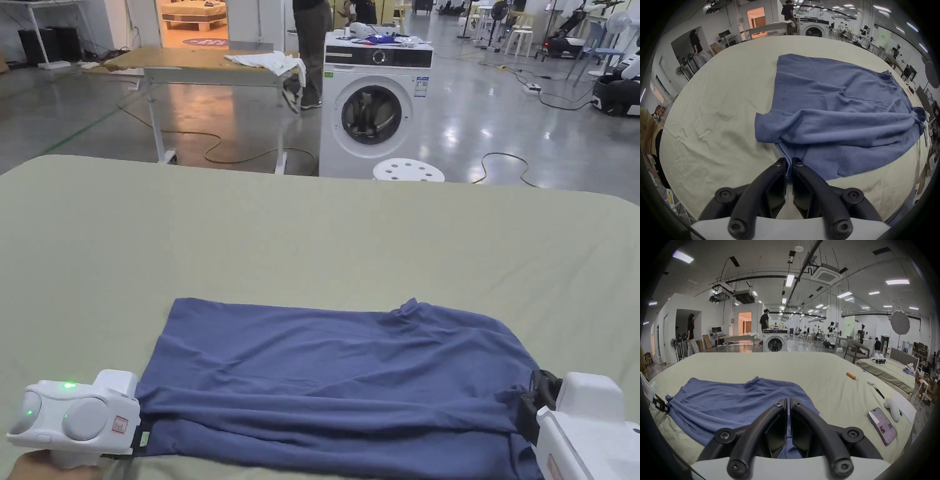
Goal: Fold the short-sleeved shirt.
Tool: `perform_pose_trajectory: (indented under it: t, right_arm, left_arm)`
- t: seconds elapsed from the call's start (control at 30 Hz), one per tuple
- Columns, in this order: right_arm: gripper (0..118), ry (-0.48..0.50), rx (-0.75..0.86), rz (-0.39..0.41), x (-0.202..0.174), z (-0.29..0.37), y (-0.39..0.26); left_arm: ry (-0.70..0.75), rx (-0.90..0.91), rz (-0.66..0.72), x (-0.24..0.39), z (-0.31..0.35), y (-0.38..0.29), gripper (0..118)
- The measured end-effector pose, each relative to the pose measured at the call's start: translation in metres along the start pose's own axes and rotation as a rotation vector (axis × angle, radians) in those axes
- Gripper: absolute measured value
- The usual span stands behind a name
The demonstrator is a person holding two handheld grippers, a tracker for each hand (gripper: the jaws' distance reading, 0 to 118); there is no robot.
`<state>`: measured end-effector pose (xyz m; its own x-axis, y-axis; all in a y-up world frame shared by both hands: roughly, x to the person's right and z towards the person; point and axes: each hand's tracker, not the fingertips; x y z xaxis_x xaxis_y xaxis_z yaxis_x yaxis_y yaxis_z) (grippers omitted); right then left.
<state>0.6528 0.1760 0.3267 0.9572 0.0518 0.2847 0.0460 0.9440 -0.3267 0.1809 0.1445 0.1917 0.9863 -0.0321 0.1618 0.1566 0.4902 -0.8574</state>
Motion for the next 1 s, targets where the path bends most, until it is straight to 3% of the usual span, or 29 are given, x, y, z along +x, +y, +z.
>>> perform_pose_trajectory:
  t: [0.03, 0.07, 0.17, 0.33, 0.47, 0.57, 0.63, 0.67, 0.7, 0.77, 1.0]
  right_arm:
    - [3, -0.005, -0.041, 0.004, 0.007, -0.002, 0.0]
    - [12, -0.02, -0.098, 0.024, 0.013, -0.006, -0.001]
    - [63, 0.012, -0.28, 0.046, 0.031, -0.021, -0.007]
    - [68, 0.07, -0.462, 0.055, 0.044, -0.042, -0.035]
    - [67, 0.112, -0.588, 0.049, 0.043, -0.064, -0.06]
    - [59, 0.105, -0.553, 0.051, 0.042, -0.064, -0.063]
    - [34, 0.129, -0.548, 0.06, 0.043, -0.06, -0.058]
    - [7, 0.156, -0.543, 0.055, 0.045, -0.059, -0.055]
    - [7, 0.211, -0.53, 0.035, 0.046, -0.06, -0.053]
    - [7, 0.159, -0.555, 0.092, 0.045, -0.058, -0.046]
    - [6, 0.159, -0.48, 0.106, 0.045, -0.026, 0.0]
  left_arm:
    - [0.005, 0.004, -0.004, 0.001, 0.003, -0.002, 3]
    - [0.004, 0.011, 0.003, -0.003, 0.003, -0.002, 3]
    - [-0.013, 0.049, 0.022, -0.008, 0.016, -0.007, 2]
    - [-0.043, 0.144, 0.095, -0.022, 0.034, -0.015, 2]
    - [-0.063, 0.156, 0.107, -0.024, 0.036, -0.021, 2]
    - [-0.067, 0.158, 0.112, -0.025, 0.032, -0.025, 2]
    - [-0.07, 0.162, 0.121, -0.026, 0.029, -0.025, 2]
    - [-0.07, 0.164, 0.122, -0.025, 0.03, -0.025, 2]
    - [-0.069, 0.169, 0.123, -0.025, 0.03, -0.025, 2]
    - [-0.068, 0.182, 0.123, -0.025, 0.033, -0.023, 2]
    - [-0.099, 0.263, 0.139, -0.032, 0.064, -0.014, 1]
